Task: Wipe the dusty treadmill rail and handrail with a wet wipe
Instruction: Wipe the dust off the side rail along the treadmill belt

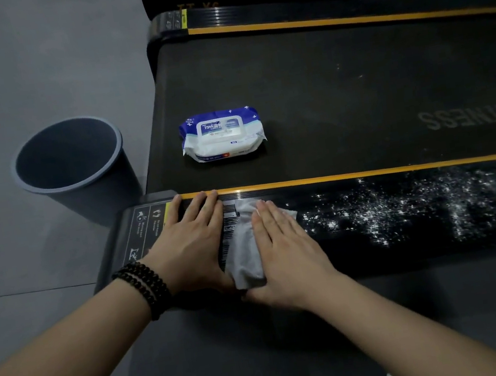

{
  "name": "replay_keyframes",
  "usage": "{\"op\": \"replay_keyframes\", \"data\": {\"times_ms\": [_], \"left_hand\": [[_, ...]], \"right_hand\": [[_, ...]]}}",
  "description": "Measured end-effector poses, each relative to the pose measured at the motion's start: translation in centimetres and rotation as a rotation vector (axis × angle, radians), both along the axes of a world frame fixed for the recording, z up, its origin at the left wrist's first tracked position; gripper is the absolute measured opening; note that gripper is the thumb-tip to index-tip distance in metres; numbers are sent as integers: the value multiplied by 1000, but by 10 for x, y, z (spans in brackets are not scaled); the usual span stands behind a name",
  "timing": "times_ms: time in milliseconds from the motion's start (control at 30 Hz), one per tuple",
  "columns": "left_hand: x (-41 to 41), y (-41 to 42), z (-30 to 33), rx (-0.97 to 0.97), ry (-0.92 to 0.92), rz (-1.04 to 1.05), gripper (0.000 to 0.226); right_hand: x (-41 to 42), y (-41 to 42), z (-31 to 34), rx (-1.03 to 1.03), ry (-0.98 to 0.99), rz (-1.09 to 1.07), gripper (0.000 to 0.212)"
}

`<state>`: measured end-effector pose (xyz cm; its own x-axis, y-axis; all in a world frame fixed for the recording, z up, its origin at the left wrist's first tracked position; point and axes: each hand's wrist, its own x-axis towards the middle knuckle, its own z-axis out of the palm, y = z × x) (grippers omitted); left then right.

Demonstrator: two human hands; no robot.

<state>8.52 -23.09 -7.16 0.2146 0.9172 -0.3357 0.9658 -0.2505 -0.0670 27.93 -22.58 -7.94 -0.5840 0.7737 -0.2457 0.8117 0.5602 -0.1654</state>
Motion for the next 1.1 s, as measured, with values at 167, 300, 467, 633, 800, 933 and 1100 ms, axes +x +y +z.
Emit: {"op": "replay_keyframes", "data": {"times_ms": [167, 300, 467, 633, 800, 933, 1100], "left_hand": [[3, 1, -2, 6, 2, 14, 153], [10, -2, -5, 22, 0, 16, 149], [19, 0, -5, 0, -53, -6, 141], [24, 0, -8, 47, -137, -8, 137], [36, -6, -16, 72, -171, 39, 139], [37, -6, -19, 49, -131, 42, 149], [36, -7, -21, 68, -175, 46, 138]], "right_hand": [[13, -22, 0, 3, -7, 24, 130], [13, -19, 2, -3, -16, 25, 128], [13, -12, 9, -63, -1, 22, 123], [16, 0, 34, 10, 156, -53, 82], [24, 22, 31, 82, 119, -109, 66], [29, 21, 8, 46, -8, -144, 71], [24, 4, -4, 165, 84, -142, 64]]}}
